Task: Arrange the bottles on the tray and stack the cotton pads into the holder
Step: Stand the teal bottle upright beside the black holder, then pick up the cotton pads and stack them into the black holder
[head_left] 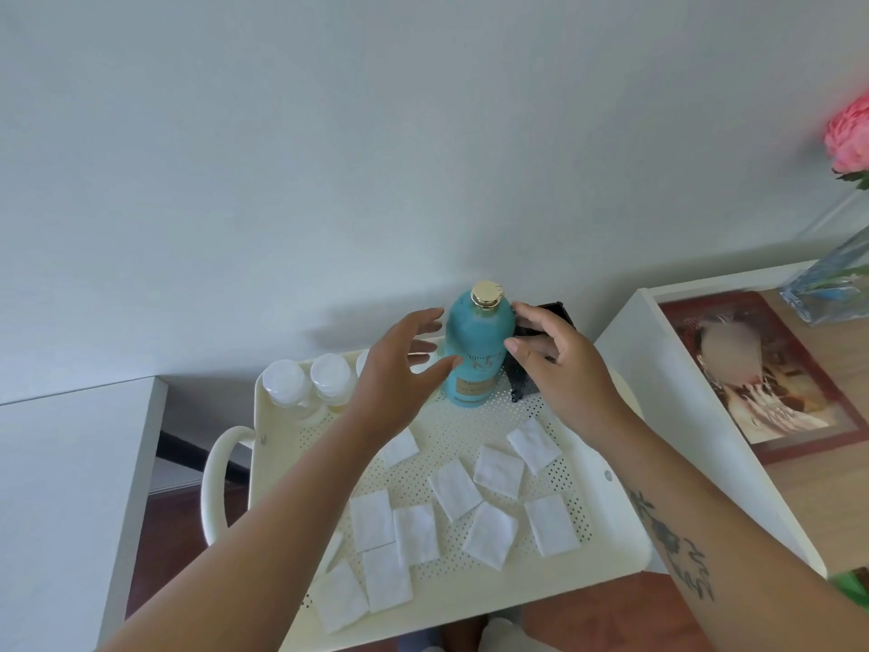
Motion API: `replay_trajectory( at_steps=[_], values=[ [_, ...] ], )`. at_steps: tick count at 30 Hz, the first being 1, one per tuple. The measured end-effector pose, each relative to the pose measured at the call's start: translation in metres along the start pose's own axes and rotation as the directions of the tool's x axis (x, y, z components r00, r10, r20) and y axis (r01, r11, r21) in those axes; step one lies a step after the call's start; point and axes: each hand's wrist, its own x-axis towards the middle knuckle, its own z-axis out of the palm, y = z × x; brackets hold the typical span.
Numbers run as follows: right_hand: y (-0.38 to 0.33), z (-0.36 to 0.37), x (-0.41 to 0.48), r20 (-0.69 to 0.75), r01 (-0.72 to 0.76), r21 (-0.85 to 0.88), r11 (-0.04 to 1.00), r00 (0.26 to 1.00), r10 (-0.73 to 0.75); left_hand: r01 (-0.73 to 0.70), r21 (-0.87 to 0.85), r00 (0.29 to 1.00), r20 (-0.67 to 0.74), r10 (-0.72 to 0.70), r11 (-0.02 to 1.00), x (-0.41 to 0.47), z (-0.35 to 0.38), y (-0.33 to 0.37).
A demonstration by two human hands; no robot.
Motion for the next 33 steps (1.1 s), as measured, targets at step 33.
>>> replay_trajectory(
  at_steps=[33],
  values=[
    [0.094,0.137,-0.025,0.583,0.539,-0.604,0.587,0.801,-0.135,0.486,0.654,0.858,-0.231,-0.458,0.58,-0.147,-0.018,-0.094]
  ],
)
